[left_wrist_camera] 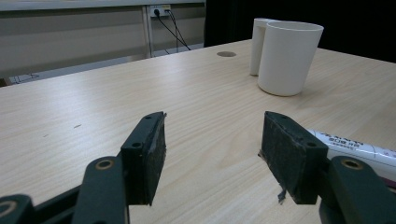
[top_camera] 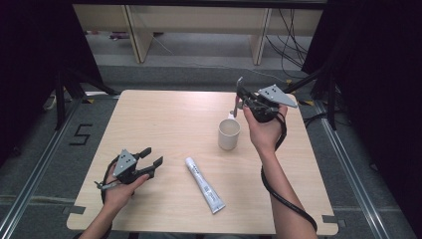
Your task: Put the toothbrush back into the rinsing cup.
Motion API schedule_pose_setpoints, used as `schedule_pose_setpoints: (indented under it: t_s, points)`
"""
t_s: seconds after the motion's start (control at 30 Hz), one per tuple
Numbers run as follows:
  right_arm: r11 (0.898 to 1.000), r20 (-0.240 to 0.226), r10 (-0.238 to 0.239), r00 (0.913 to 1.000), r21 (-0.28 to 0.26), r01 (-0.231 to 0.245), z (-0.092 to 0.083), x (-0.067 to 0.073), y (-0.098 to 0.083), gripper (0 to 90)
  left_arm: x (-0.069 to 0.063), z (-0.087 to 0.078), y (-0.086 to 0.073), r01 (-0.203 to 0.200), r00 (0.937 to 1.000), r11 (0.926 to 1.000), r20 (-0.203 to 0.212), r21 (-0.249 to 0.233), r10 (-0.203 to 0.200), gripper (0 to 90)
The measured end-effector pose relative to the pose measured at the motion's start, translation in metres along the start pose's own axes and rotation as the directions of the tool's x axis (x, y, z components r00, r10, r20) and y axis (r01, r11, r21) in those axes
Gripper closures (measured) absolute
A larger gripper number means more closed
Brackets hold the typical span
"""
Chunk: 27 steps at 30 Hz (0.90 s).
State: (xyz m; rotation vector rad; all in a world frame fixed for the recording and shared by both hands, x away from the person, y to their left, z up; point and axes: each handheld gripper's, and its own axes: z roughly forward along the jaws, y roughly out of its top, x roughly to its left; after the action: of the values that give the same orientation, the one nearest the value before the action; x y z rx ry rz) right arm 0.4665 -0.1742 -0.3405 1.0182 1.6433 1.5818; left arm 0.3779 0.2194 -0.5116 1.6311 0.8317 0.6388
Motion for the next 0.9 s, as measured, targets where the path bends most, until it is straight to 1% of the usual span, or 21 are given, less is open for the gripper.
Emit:
schedule_pose_setpoints:
  t_s: [0.03, 0.07, 0.1, 0.13, 0.27, 0.3, 0.33, 0.37, 0.4, 0.43, 0.47, 0.53, 0.57, 0.6, 0.63, 0.67, 0.7, 0.77, 0.87, 0.9]
  points:
    - [1.000, 0.004, -0.007, 1.0000, 0.008, 0.007, 0.000, -0.001, 0.001, 84.1, 0.000, 0.001, 0.000, 0.000, 1.0000, 1.0000, 0.001, -0.004, 0.000, 39.9]
    - [1.000, 0.001, -0.009, 1.0000, -0.005, 0.009, 0.002, -0.002, 0.000, 84.1, 0.000, 0.001, -0.001, 0.000, 1.0000, 1.0000, 0.003, -0.007, 0.000, 39.9]
    - [1.000, 0.002, -0.004, 1.0000, -0.009, 0.004, 0.003, -0.002, 0.000, 84.1, 0.000, 0.000, -0.001, -0.003, 1.0000, 1.0000, -0.002, 0.008, 0.003, 39.9]
    - [1.000, 0.012, -0.015, 0.9998, -0.004, 0.015, 0.003, -0.003, 0.000, 84.1, 0.000, 0.000, -0.001, -0.004, 1.0000, 1.0000, -0.002, 0.008, 0.004, 39.9]
    - [1.000, 0.014, 0.000, 0.9999, -0.003, 0.000, 0.006, -0.006, 0.000, 84.1, -0.001, 0.001, -0.002, -0.006, 1.0000, 0.9999, -0.001, 0.010, 0.006, 39.9]
    - [1.000, 0.017, -0.004, 0.9999, -0.010, 0.004, 0.007, -0.006, -0.001, 84.1, -0.001, 0.001, -0.002, -0.007, 1.0000, 0.9999, -0.002, 0.011, 0.007, 39.9]
    - [1.000, 0.019, 0.000, 0.9998, -0.005, 0.000, 0.007, -0.007, -0.001, 84.1, -0.001, 0.001, -0.002, -0.008, 1.0000, 0.9999, -0.001, 0.011, 0.008, 39.9]
    - [1.000, 0.023, -0.002, 0.9997, -0.007, 0.002, 0.008, -0.007, -0.001, 84.1, -0.001, 0.001, -0.002, -0.006, 1.0000, 0.9999, 0.000, 0.010, 0.006, 39.9]
    - [1.000, 0.027, 0.000, 0.9996, -0.011, 0.001, 0.009, -0.008, -0.002, 84.1, -0.001, 0.002, -0.003, 0.000, 1.0000, 1.0000, 0.006, -0.002, 0.000, 39.9]
    - [1.000, 0.019, 0.005, 0.9998, -0.009, -0.005, 0.009, -0.008, -0.002, 84.1, -0.001, 0.002, -0.003, -0.001, 1.0000, 1.0000, 0.005, -0.001, 0.001, 39.9]
    - [1.000, 0.023, -0.009, 0.9997, -0.012, 0.009, 0.010, -0.009, -0.002, 84.1, -0.001, 0.002, -0.003, 0.000, 1.0000, 1.0000, 0.006, -0.001, 0.000, 39.9]
    - [1.000, 0.026, -0.011, 0.9996, -0.005, 0.011, 0.011, -0.009, -0.002, 84.1, -0.001, 0.002, -0.003, 0.001, 1.0000, 1.0000, 0.006, -0.001, -0.001, 39.9]
    - [1.000, 0.026, -0.007, 0.9996, -0.013, 0.008, 0.013, -0.009, -0.003, 84.1, -0.001, 0.001, -0.003, -0.001, 1.0000, 0.9999, -0.001, 0.013, 0.001, 39.9]
    - [1.000, 0.028, -0.012, 0.9995, -0.016, 0.012, 0.014, -0.010, -0.003, 84.1, -0.001, 0.001, -0.003, -0.002, 1.0000, 0.9999, -0.001, 0.012, 0.002, 39.9]
    - [1.000, 0.028, -0.007, 0.9996, -0.017, 0.008, 0.015, -0.010, -0.003, 84.1, 0.000, 0.001, -0.003, -0.002, 1.0000, 0.9999, -0.001, 0.012, 0.002, 39.9]
    - [1.000, 0.032, 0.010, 0.9994, -0.010, -0.009, 0.015, -0.009, -0.004, 84.1, 0.000, 0.001, -0.003, -0.002, 1.0000, 0.9999, -0.001, 0.013, 0.002, 39.9]
    - [1.000, 0.030, -0.004, 0.9995, -0.006, 0.004, 0.016, -0.011, -0.004, 84.1, 0.000, 0.001, -0.003, -0.002, 1.0000, 0.9999, -0.001, 0.013, 0.002, 39.9]
    - [1.000, 0.028, 0.003, 0.9996, -0.015, -0.002, 0.018, -0.012, -0.004, 84.1, 0.000, 0.001, -0.004, -0.003, 1.0000, 0.9999, 0.000, 0.013, 0.003, 39.9]
    - [1.000, 0.045, 0.001, 0.9990, -0.015, 0.000, 0.021, -0.012, -0.005, 84.1, 0.000, 0.001, -0.004, -0.002, 1.0000, 0.9999, 0.000, 0.012, 0.002, 39.9]
    - [1.000, 0.037, -0.001, 0.9993, -0.021, 0.002, 0.022, -0.013, -0.006, 84.1, 0.000, 0.001, -0.004, -0.002, 1.0000, 0.9999, 0.000, 0.013, 0.002, 39.9]
